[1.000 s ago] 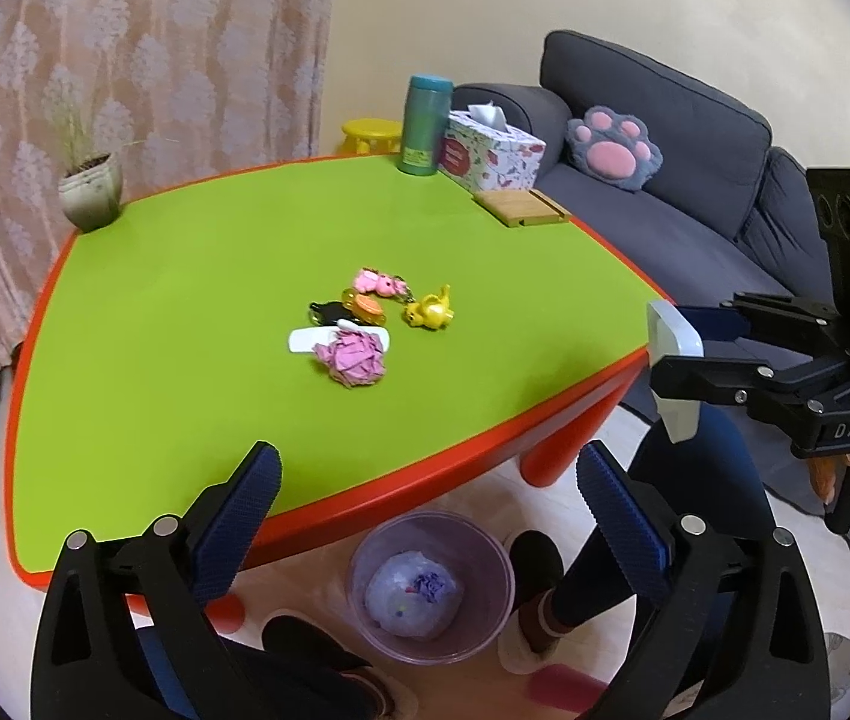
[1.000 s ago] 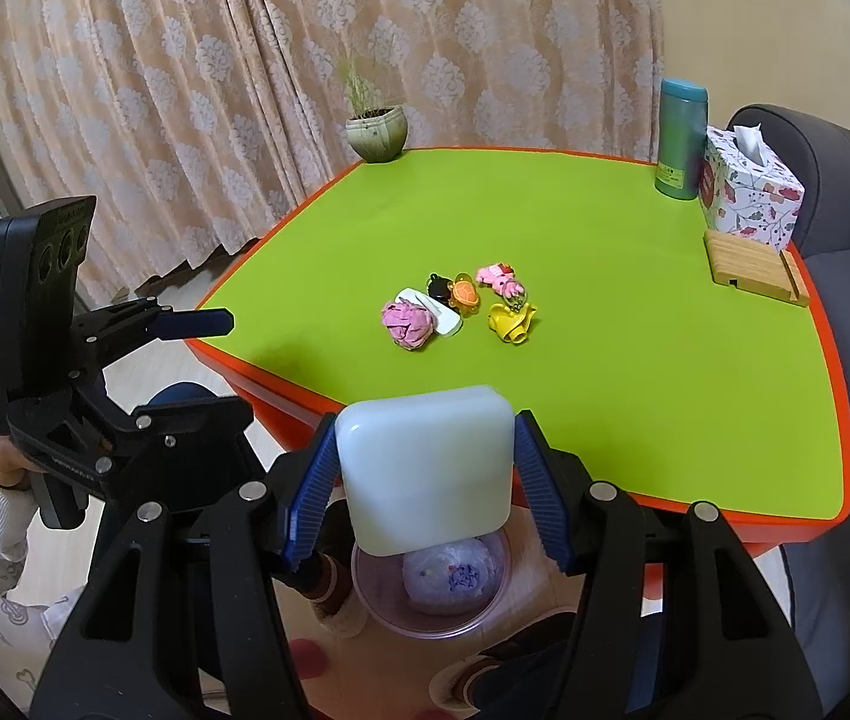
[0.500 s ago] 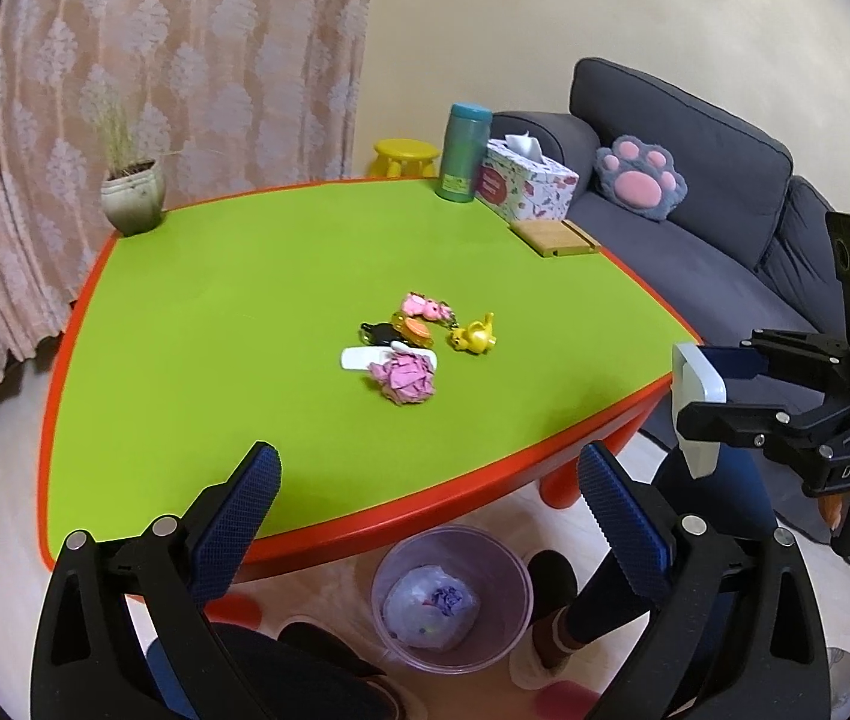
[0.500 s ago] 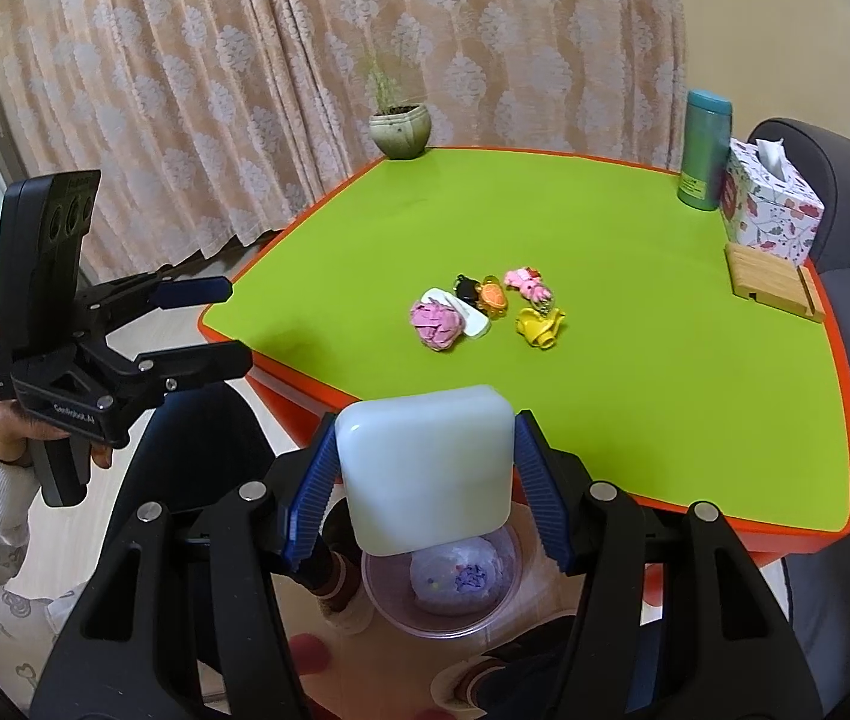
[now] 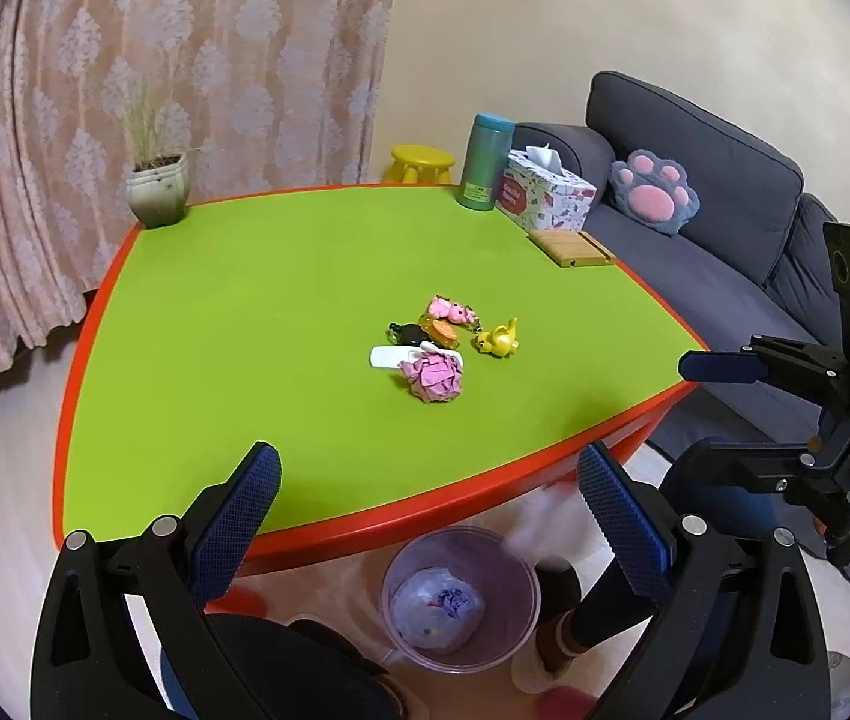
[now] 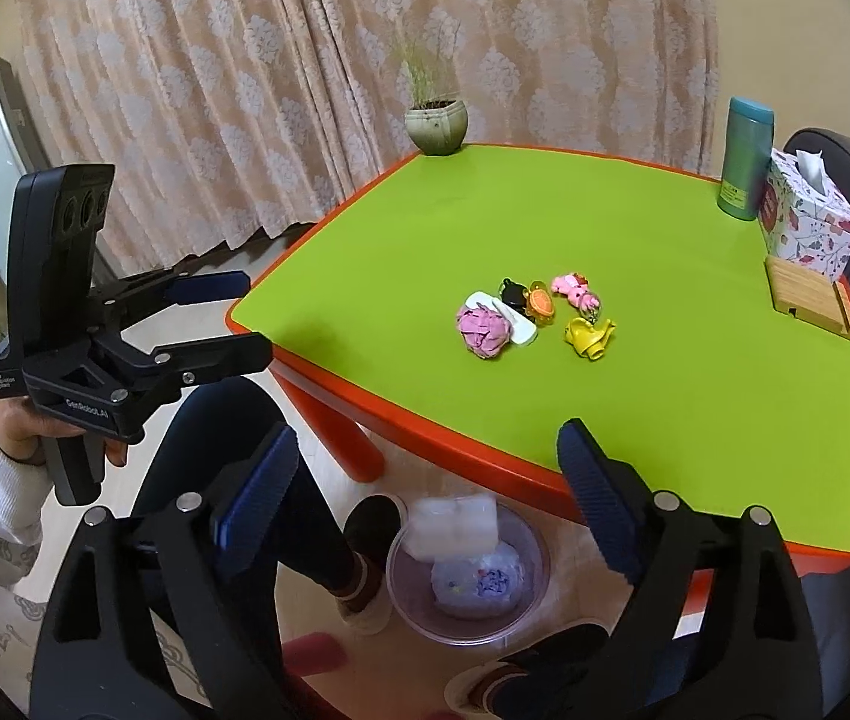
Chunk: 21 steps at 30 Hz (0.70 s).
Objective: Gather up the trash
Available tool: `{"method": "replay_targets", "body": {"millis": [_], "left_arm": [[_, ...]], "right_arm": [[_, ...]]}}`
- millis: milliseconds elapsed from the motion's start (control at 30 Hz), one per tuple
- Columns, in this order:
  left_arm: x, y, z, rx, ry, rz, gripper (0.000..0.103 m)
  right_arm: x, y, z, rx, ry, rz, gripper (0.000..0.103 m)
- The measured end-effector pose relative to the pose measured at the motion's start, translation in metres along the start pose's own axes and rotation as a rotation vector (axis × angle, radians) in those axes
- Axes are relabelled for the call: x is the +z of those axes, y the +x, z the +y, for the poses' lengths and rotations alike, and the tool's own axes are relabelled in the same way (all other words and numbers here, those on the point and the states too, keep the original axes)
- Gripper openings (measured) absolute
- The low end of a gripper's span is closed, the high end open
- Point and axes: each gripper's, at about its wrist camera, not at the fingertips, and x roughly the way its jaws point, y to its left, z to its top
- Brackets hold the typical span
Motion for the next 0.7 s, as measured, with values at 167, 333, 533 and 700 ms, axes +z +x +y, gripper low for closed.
{"method": "replay_targets", "body": {"millis": [167, 333, 533, 700], "left_arm": [[-0.001, 0.002, 0.0, -0.002, 0.0, 0.009, 0.095], [-0.001, 0.005, -0.003, -0.007, 0.008, 0.015, 0.095], [-0.001, 0.008, -0.008, -0.013, 0.018, 0.02, 0.095], [0.0, 0.012, -0.01, -0.015, 0.021, 0.028, 0.095]], "right_arm": [[-0.003, 0.003, -0.002, 0.0, 0.009, 0.006, 0.092], [-0.005, 0.002, -0.006, -0.003, 0.02, 0.004, 0.092], [-0.006, -0.001, -0.011, -0.009, 0.035, -0.005, 0.093], [-0.007, -0.002, -0.014, -0.015, 0.046, -0.009, 0.094]]}}
